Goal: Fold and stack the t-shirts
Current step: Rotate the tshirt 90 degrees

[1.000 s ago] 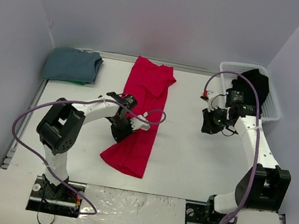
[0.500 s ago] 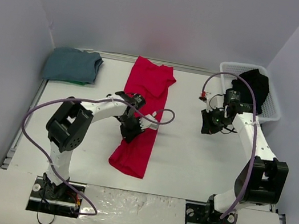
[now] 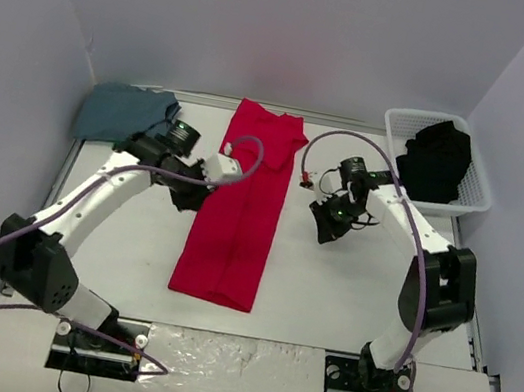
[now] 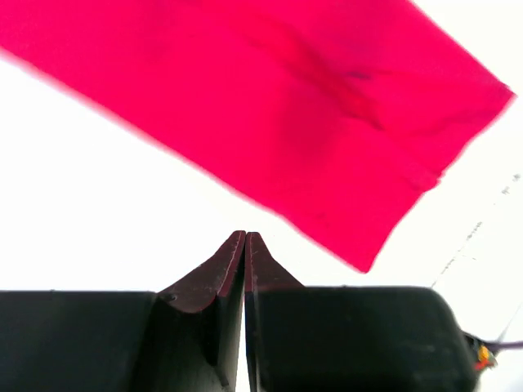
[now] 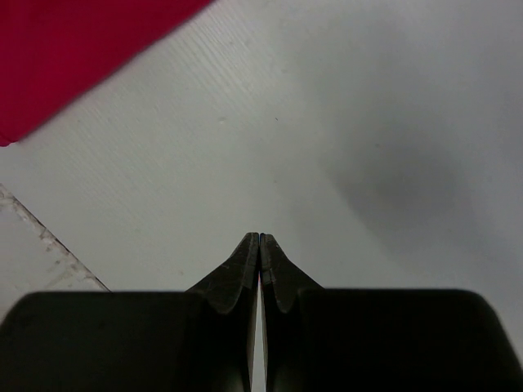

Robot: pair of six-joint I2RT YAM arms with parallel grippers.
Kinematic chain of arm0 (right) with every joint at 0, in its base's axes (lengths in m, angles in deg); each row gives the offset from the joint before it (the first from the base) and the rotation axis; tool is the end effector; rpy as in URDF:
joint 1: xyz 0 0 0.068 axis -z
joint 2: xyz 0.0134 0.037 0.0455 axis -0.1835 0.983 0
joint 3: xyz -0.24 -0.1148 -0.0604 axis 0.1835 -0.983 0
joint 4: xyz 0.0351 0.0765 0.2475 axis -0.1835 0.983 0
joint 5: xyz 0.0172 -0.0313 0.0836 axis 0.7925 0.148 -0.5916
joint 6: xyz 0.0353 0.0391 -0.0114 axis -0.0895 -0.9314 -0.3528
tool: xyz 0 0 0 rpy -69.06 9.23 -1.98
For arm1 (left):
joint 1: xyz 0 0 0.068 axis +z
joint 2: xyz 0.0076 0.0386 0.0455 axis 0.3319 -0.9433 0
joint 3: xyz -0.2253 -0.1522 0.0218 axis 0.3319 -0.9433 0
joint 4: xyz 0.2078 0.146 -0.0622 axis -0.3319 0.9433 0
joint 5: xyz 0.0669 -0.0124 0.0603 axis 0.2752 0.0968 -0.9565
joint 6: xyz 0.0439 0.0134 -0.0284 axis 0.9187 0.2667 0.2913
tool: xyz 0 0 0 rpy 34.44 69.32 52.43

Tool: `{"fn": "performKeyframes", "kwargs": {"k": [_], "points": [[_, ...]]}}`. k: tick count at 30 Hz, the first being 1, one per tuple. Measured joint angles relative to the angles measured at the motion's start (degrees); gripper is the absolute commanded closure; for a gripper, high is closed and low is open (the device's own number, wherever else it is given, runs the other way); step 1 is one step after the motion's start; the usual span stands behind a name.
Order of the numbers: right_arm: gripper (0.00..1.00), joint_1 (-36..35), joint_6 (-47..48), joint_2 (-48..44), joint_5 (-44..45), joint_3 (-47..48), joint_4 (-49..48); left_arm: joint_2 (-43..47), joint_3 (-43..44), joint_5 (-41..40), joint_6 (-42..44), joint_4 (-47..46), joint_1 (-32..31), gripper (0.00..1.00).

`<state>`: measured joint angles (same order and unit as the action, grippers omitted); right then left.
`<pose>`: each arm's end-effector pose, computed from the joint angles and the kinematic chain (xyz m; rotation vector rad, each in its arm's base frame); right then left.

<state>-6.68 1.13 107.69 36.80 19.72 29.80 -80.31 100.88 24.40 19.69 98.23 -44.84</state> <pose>0.3159 0.1151 0.2420 -1.1791 2.3079 0.5543 0.2634 -0.1437 0.3120 1.3464 2.1727 -0.5913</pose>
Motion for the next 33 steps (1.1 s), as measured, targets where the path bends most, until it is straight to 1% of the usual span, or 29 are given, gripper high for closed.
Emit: {"fn": "performKeyframes", "kwargs": {"k": [3, 6, 11, 14, 19, 25, 29, 33], "points": [[1.00, -4.02, 0.98, 5.57, -0.55, 3.21, 0.76, 6.91, -1.01, -0.33, -0.52, -0.72, 6.27, 0.98], [1.00, -6.95, 2.58, 9.77, -1.84, 6.14, 1.44, 13.53, -5.25, -1.11, -1.11, -1.75, 10.34, 0.98], [1.00, -11.41, 4.55, 14.23, -3.15, 10.80, 2.23, 21.75, -13.75, -2.38, -2.08, -2.38, 13.64, 0.98], [1.00, -14.49, 5.35, 16.72, -3.52, 13.73, 2.38, 24.94, -17.20, -3.91, -3.17, -3.39, 14.91, 0.98], [1.00, -19.32, 6.05, 20.74, -3.58, 18.03, 2.45, 28.57, -21.31, -6.19, -5.64, -6.62, 17.31, 0.98], [1.00, -23.74, 6.10, 24.76, -3.43, 22.25, 2.25, 29.03, -23.52, -7.21, -7.54, -9.90, 21.59, 0.98], [1.00, -25.68, 6.14, 26.64, -2.97, 22.67, 1.90, 28.96, -23.96, -7.39, -8.04, -10.34, 23.32, 0.98], [1.00, -26.40, 6.34, 29.14, -2.45, 21.99, 0.98, 28.89, -23.96, -7.32, -8.48, -10.80, 23.52, 0.98]]}}
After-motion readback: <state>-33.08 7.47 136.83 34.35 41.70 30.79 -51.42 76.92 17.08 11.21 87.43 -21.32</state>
